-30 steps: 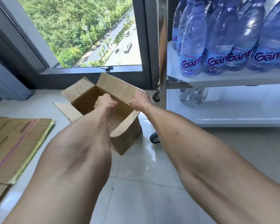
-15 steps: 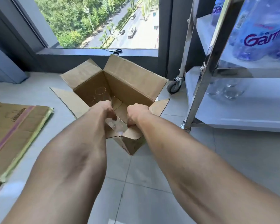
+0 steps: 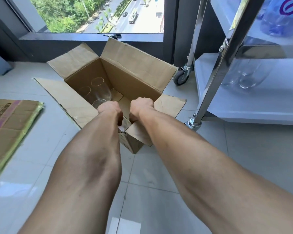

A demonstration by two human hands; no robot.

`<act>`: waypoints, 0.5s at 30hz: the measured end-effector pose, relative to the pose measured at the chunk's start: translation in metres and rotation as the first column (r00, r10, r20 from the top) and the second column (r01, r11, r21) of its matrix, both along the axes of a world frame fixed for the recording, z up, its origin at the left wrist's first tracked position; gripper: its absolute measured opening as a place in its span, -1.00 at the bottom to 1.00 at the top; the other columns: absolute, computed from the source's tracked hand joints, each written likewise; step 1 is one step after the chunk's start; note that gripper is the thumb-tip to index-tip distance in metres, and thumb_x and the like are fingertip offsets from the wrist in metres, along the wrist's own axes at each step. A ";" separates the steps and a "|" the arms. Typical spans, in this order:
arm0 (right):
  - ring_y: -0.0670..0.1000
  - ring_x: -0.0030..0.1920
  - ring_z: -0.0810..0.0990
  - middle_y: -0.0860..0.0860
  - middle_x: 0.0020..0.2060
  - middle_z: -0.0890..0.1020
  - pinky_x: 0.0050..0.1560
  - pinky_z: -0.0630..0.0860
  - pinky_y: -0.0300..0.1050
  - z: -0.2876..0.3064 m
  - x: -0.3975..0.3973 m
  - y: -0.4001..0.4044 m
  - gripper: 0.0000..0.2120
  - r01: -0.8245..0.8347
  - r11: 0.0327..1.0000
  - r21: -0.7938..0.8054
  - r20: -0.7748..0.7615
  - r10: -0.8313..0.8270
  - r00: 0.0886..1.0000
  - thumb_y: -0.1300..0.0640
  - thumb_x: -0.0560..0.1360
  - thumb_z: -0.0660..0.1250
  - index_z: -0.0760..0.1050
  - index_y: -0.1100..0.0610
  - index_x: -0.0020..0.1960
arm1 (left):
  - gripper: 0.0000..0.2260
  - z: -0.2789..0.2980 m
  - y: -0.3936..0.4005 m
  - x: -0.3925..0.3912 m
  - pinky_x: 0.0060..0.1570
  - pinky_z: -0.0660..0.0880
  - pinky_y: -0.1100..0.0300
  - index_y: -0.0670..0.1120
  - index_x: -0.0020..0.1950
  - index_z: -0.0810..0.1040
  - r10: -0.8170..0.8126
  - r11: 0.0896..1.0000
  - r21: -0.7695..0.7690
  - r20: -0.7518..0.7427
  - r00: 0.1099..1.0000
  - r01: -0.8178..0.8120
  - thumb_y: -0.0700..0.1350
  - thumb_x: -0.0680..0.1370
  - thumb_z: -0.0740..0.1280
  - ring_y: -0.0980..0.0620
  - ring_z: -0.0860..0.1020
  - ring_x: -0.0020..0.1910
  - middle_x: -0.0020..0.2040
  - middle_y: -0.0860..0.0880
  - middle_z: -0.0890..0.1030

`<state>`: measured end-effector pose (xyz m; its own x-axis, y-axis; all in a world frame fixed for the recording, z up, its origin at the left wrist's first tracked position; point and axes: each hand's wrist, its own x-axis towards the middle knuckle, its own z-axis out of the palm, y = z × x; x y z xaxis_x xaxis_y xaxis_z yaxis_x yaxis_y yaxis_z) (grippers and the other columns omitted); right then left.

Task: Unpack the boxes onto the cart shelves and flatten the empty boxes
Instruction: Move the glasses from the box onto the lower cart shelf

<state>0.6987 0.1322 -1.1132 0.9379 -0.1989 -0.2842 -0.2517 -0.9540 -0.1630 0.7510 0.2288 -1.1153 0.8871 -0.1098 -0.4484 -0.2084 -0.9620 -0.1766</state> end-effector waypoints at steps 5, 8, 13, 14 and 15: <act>0.11 0.12 0.63 0.06 0.07 0.64 -0.06 0.53 -0.12 0.010 -0.014 -0.002 -0.75 0.116 0.992 0.056 0.156 -0.123 0.980 0.17 0.40 0.43 0.61 0.11 0.09 | -0.52 0.012 0.001 -0.016 -0.15 0.47 0.15 -0.15 0.11 0.60 0.087 0.983 -0.165 0.058 0.995 -0.076 -0.04 0.27 0.63 -0.11 0.60 0.10 0.06 -0.13 0.60; 0.12 0.00 0.67 0.06 -0.12 0.66 -0.13 0.56 -0.18 0.023 -0.026 -0.006 -0.84 0.170 0.963 0.208 0.213 -0.214 0.953 0.17 0.31 0.49 0.65 0.09 -0.11 | -0.55 0.032 0.005 -0.029 -0.18 0.48 0.14 -0.14 0.06 0.62 0.128 0.960 -0.260 0.071 0.989 -0.105 -0.02 0.26 0.62 -0.13 0.58 -0.05 -0.08 -0.12 0.57; 0.14 0.00 0.61 0.10 -0.08 0.59 -0.16 0.39 -0.16 0.058 -0.051 -0.020 -0.46 0.153 0.952 0.264 0.371 -0.247 0.895 0.00 0.26 0.54 0.41 0.16 0.11 | -0.67 0.092 -0.008 -0.053 -0.41 0.43 0.23 -0.10 -0.16 0.59 0.116 0.953 -0.294 0.118 0.986 -0.077 -0.06 0.19 0.60 -0.09 0.57 -0.22 -0.20 -0.10 0.57; 0.14 -0.03 0.60 0.08 -0.12 0.55 -0.18 0.39 -0.17 0.071 -0.058 -0.024 -0.46 0.143 0.951 0.275 0.390 -0.246 0.887 0.00 0.26 0.52 0.38 0.16 0.12 | -0.69 0.106 -0.013 -0.061 -0.44 0.39 0.25 -0.09 -0.19 0.58 0.125 0.949 -0.305 0.128 0.984 -0.081 -0.07 0.19 0.59 -0.06 0.55 -0.27 -0.21 -0.10 0.56; 0.11 -0.10 0.57 0.03 -0.21 0.49 -0.23 0.39 -0.18 0.083 -0.064 -0.029 -0.50 0.137 0.946 0.293 0.396 -0.251 0.883 -0.02 0.26 0.51 0.36 0.13 0.06 | -0.71 0.117 -0.018 -0.069 -0.44 0.39 0.25 -0.10 -0.19 0.56 0.135 0.944 -0.318 0.139 0.981 -0.085 -0.07 0.21 0.58 -0.05 0.54 -0.27 -0.22 -0.09 0.55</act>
